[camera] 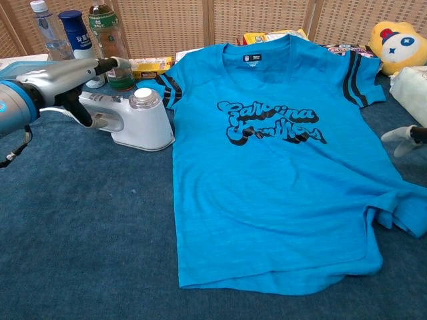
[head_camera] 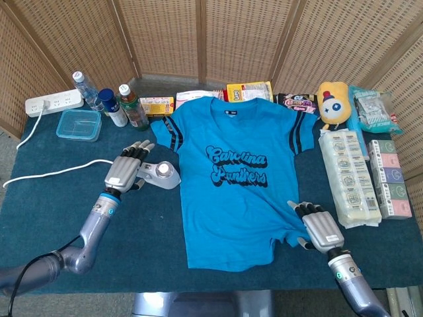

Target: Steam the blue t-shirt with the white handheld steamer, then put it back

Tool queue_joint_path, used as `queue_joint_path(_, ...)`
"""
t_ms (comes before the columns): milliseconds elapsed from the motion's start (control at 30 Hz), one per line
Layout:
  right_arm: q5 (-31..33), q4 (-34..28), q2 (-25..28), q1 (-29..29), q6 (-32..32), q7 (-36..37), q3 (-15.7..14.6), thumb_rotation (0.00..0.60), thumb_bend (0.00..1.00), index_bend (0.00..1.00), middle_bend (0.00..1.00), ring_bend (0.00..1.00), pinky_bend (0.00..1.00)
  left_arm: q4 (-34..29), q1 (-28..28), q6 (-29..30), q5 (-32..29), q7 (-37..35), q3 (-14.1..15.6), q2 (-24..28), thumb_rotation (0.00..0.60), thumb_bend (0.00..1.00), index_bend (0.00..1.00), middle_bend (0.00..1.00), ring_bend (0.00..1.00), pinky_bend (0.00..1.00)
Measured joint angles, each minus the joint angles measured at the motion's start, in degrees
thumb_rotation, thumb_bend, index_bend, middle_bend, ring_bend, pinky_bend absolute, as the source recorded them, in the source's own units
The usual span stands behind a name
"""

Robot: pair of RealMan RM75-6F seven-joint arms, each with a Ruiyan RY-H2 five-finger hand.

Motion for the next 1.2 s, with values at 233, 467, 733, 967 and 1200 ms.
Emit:
queue_joint_path(233, -1.38, 0.11, 1.4, -1.99, 3.16, 3.19, -0.22, 0.6, 0.31, 0.09, 0.23, 0.19, 0.22, -13.96, 5.78, 4.63, 2.15, -1.26, 2.92, 9.67, 0.6, 0.27, 0.0, 0.02, 0.0, 0.11)
queue_joint_path(467, -3.28, 0.03, 2.36, -4.45, 8.63, 6.41, 0.49, 0.6, 0.32, 0.14, 0.27, 0.23, 0.25, -22.63, 14.53, 13.97, 6.78, -2.72, 7.85, 18.95, 0.6, 0.28, 0.0, 0.02, 0.0, 0.11)
queue_joint_path(733, -4.51, 0.88, 2.87, -7.98, 15.18, 7.63, 1.74, 0.6, 0.32, 0.21, 0.29, 0.25, 0.3, -24.33, 24.91, 25.47, 12.79, -10.17, 12.73, 22.87, 0.6, 0.29, 0.02, 0.03, 0.0, 0.14)
queue_joint_path(967, -5.31, 1.04, 3.29, -10.23, 18.01, 8.88, 1.83, 0.6, 0.32, 0.28, 0.32, 0.27, 0.3, -23.34, 31.77, 32.43, 15.96, -13.87, 15.85, 25.21, 0.6, 0.29, 0.24, 0.16, 0.04, 0.15)
queue_joint_path(1200, -7.31, 0.55, 3.29, -12.59, 21.05, 8.93, 1.34, 0.6, 0.32, 0.3, 0.34, 0.28, 0.29, -21.65, 38.68, 38.1, 18.55, -16.81, 18.48, 26.94, 0.6, 0.3, 0.25, 0.21, 0.08, 0.18)
